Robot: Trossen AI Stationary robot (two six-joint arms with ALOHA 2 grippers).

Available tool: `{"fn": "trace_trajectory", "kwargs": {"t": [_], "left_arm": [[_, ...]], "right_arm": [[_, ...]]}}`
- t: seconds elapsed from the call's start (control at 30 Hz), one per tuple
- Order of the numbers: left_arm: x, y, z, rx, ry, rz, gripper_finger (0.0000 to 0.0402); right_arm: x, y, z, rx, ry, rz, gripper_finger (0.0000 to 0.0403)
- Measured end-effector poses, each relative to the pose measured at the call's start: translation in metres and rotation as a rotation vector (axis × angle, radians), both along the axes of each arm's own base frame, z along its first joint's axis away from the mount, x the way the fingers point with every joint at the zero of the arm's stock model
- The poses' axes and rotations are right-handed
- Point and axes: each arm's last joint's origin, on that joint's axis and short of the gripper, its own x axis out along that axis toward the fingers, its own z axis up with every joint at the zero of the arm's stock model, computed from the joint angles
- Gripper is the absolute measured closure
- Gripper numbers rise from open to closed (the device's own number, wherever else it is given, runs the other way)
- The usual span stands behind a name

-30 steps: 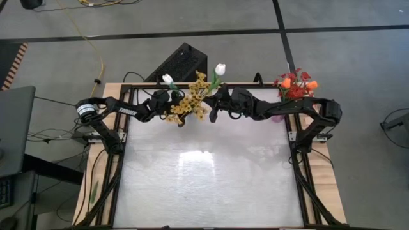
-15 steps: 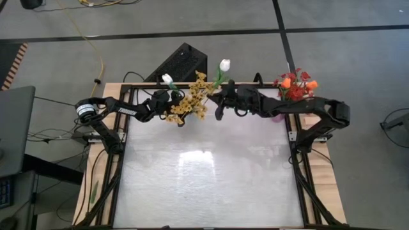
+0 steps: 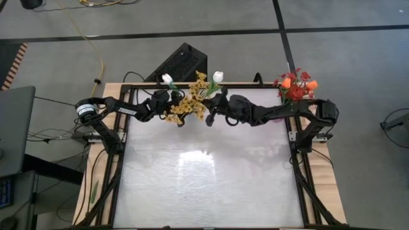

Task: Sort flowers into vase by color
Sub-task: Put the white tulip into the transparent vase

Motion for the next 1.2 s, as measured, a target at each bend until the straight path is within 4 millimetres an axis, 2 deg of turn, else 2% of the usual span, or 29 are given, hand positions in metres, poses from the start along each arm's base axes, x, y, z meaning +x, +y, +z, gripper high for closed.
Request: {"fn": "trace_trajectory", "kwargs": {"t": [0.53,0.77,1.0,1.2], "left_arm": [[0.000,0.000,-0.001,-0.009,0.001,0.002,0.0198],[0.000,0.000,-0.002,-0.019,0.007,0.004,0.0198],[0.000,0.000,-0.002,-0.013,0.018,0.002,0.0198],[0.000,0.000,-0.002,-0.012,0.018,0.002,0.0198]], "right_arm": [[0.000,-0.002,0.003,0.046,-0.057,-0.004,0.0379],[0.012,-0.005,-0.017,0.040,-0.082,-0.028,0.0379],[0.014,-0.006,-0.017,-0.034,-0.014,-0.027,0.0379],[0.039,0.000,-0.007,-0.168,0.155,0.074,0.0379]]}}
